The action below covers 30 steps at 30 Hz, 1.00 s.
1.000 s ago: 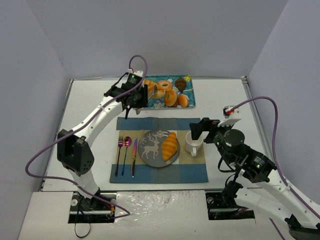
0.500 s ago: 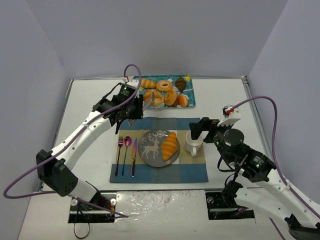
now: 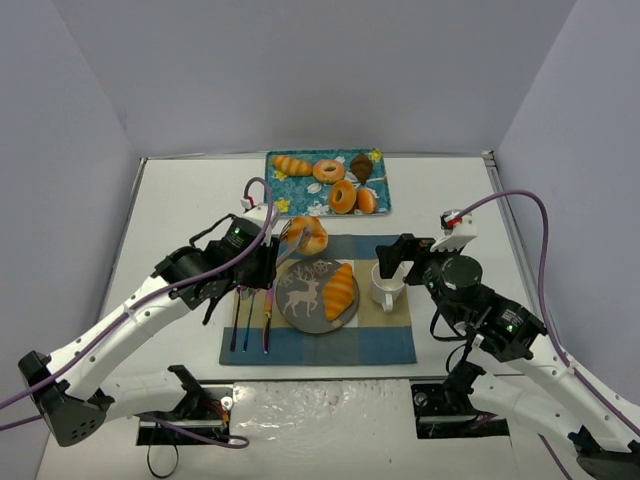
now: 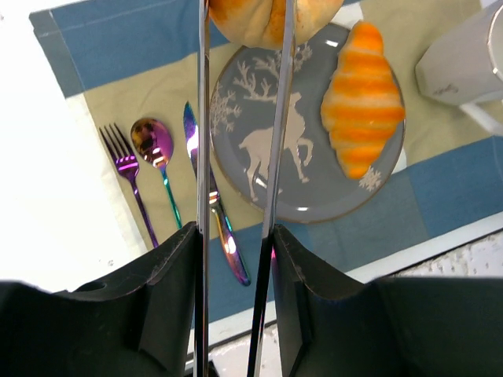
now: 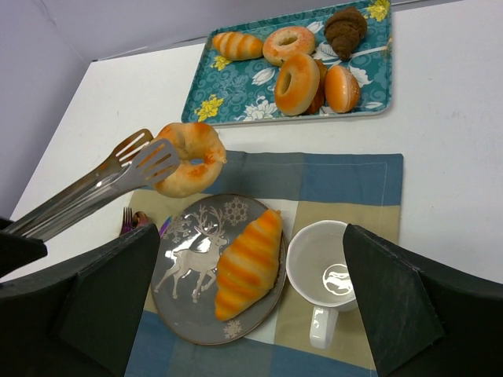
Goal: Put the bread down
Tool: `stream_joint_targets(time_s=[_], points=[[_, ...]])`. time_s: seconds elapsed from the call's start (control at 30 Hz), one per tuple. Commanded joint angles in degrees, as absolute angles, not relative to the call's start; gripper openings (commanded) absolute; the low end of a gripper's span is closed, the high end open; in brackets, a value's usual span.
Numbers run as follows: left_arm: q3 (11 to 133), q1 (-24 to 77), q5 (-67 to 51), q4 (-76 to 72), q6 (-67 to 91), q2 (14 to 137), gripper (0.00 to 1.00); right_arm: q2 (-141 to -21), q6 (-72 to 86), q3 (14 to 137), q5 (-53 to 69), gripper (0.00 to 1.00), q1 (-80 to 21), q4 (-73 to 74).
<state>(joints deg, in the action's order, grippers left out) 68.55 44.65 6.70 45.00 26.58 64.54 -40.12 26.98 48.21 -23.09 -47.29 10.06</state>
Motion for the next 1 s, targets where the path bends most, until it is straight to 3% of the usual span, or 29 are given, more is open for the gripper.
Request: stream_joint_targets(time_s=[0.0,0.83,0.97], points=[[67.19,46.62,8.79,44.98,28.36,60.53,0.00,-41.00,27.16,48.03,-23.91,1.00,-47.24,5.23],[56.16,57.83,14.50,45.79,37.88,58.09,0.00,-42.02,27.25,47.37,-23.81,1.00,-47.20,3.60],[55.54,58.01,16.37,46.31,39.12,57.63,0.08,-42.17,27.24,47.37,-23.56,1.00,-47.28,3.60]])
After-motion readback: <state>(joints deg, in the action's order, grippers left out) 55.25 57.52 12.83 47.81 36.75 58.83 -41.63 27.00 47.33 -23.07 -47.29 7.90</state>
